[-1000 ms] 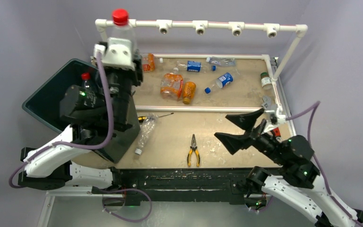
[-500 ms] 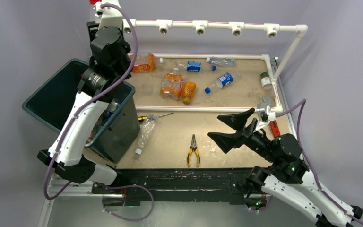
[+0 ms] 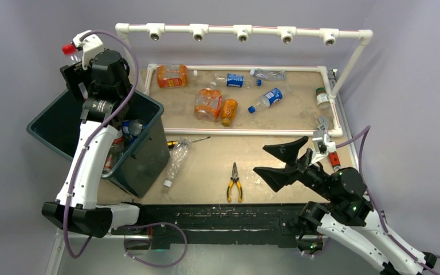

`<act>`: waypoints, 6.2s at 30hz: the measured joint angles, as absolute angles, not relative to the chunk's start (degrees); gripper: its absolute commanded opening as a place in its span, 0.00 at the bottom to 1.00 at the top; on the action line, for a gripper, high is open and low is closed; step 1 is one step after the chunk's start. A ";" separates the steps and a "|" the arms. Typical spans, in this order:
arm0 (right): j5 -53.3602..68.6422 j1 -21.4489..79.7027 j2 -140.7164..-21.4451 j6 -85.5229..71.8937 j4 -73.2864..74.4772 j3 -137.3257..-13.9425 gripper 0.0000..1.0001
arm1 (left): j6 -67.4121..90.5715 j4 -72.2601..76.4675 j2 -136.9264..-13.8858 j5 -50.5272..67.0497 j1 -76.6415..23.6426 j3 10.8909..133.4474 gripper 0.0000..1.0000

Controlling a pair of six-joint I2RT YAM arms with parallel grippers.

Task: Put the plastic bottles in the bin
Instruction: Place the plastic bottle in the trash bin, then pick up the plastic bottle at the center of the board.

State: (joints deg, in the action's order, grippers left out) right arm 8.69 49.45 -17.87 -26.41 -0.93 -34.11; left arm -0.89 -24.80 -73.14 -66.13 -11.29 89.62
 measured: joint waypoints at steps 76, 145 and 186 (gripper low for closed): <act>-16.49 9.65 -121.36 -51.48 -16.95 -75.42 0.91 | 34.63 -6.42 -49.19 -51.75 -63.57 37.15 0.98; 5.52 24.73 -15.07 -57.69 -35.31 -8.32 0.31 | 42.78 55.64 -74.00 5.30 -69.14 30.04 0.94; 10.74 24.71 -17.50 -60.42 -39.72 -8.23 0.63 | 39.33 52.21 -78.26 1.37 -71.70 33.65 0.00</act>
State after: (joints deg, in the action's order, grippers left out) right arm 10.74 24.71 -17.50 -60.42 -39.72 -8.23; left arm 39.33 52.21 -78.26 1.37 -71.70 33.65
